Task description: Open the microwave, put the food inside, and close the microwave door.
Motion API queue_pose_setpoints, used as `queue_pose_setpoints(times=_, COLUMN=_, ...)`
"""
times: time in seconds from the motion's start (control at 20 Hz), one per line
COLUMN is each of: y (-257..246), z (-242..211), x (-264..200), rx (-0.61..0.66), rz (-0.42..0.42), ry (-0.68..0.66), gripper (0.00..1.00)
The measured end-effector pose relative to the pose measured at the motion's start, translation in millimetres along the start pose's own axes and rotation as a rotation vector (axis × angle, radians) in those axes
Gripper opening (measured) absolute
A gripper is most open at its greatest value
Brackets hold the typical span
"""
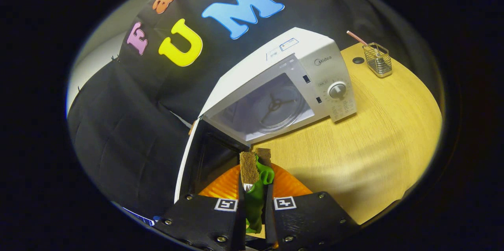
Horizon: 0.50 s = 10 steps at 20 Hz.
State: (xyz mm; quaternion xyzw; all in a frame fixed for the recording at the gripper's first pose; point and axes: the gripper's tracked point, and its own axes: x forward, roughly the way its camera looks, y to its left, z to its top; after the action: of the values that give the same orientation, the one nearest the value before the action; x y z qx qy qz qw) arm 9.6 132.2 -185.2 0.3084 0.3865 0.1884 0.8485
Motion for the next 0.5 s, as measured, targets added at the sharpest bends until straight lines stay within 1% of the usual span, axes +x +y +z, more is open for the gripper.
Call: queue_pose_setpoints(times=0.5, y=23.6, z=18.5, x=58.4, rx=0.073, rz=0.006, ry=-0.115, gripper=0.19)
